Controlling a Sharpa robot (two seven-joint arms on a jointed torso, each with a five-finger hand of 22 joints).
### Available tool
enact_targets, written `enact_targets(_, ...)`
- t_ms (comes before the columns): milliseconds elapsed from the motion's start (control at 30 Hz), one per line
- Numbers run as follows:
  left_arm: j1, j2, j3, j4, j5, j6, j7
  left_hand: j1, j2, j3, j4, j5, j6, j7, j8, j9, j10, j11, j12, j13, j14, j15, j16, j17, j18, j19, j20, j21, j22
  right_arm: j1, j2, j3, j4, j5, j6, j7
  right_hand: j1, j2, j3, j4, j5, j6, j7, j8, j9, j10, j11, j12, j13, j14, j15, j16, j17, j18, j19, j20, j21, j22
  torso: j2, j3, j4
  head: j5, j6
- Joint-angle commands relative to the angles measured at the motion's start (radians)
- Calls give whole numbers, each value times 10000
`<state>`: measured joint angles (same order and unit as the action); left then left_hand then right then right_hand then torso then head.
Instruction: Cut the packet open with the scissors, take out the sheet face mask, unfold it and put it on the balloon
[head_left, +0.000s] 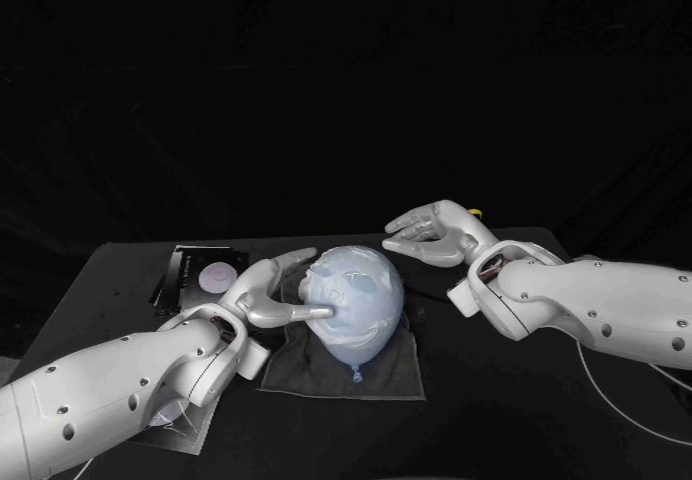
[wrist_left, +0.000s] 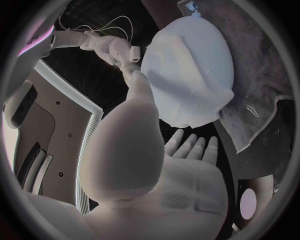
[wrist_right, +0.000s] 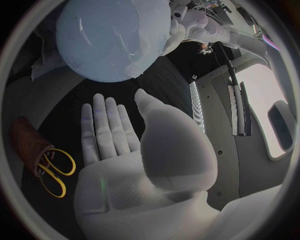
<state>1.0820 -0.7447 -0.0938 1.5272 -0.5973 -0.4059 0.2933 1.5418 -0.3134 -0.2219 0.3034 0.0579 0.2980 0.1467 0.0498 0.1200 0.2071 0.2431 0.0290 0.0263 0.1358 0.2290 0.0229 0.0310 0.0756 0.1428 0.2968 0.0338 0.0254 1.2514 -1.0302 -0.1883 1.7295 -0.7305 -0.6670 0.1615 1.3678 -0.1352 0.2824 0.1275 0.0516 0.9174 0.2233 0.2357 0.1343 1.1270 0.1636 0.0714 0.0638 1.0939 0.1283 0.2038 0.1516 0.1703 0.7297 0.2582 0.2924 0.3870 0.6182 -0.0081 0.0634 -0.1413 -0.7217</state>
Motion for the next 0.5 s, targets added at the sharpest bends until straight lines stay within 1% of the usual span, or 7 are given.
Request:
enact_targets(33,51,-170,40,163,189,578,666,-59,16,-39,-5,15,-10,1323,-29,7,-21,21,-28,6,-23,24,-12,5,-123,-86,11,-53,-11,-83,-308,-18,280,-377,438,110,0,-9,-95,133,-11,231,-98,27,25,322,-127,17,14,455,-164,144,93,169,557,-159,51,-128,-88,-32,6,-49,-90)
enact_targets(100,73,-310,56,220,137,704,651,-58,16,-44,-4,17,28,1334,-17,21,32,35,-16,15,8,30,-3,13,-146,-85,13,-52,-10,-129,-565,-49,467,-506,445,44,5,-24,-151,240,-9,383,-185,15,32,569,-230,21,25,789,-289,258,203,164,979,-308,83,-233,-129,-55,6,-67,-137)
enact_targets(200,91,-482,68,258,139,862,631,-57,16,-50,-4,17,47,1344,-9,28,58,45,-9,20,28,40,5,18,-163,-83,14,-50,-9,-184,-888,-90,715,-690,355,-14,-14,-60,-216,394,-6,504,-291,-9,36,952,-370,83,64,1327,-473,496,397,165,1494,-497,183,-302,-170,-69,3,-119,-178)
enact_targets(333,102,-693,75,265,240,1066,584,-57,16,-50,-4,17,47,1344,-9,28,58,45,-9,20,28,40,5,18,-163,-83,14,-50,-9,-323,-1320,-138,1038,-899,133,-127,-4,-185,-317,710,1,728,-569,11,77,1848,-719,295,251,2599,-927,1202,1007,164,2728,-960,619,-275,-224,-87,14,-126,-293)
enact_targets(367,103,-739,75,267,255,1096,574,-65,13,-55,-4,14,64,1353,-2,34,61,56,-6,21,36,51,10,21,-175,-80,13,-49,-8,-371,-1409,-152,1109,-931,85,-173,13,-232,-348,757,14,740,-640,12,87,2123,-819,400,345,3010,-1055,1467,1203,167,3075,-1089,786,-224,-241,-96,19,-124,-353)
enact_targets(433,105,-839,76,291,271,1086,585,-67,13,-57,-4,13,66,1355,0,35,64,58,-6,21,50,54,13,24,-176,-79,13,-48,-7,-484,-1567,-179,1263,-982,16,-320,35,-279,-411,843,24,829,-796,79,130,2648,-1019,637,590,3675,-1291,2023,1601,166,3696,-1338,1116,-103,-254,-98,28,-138,-381)
enact_targets(500,107,-960,79,350,268,1023,636,-64,20,-49,-5,13,215,1380,35,92,204,89,19,41,151,91,37,49,-181,-72,14,-45,-6,-664,-1726,-214,1460,-1042,-24,-590,-40,-371,-617,992,22,1051,-1024,300,272,3369,-1284,1108,1109,4183,-1570,3016,2301,151,4401,-1644,1572,107,-262,-98,21,-147,-427)
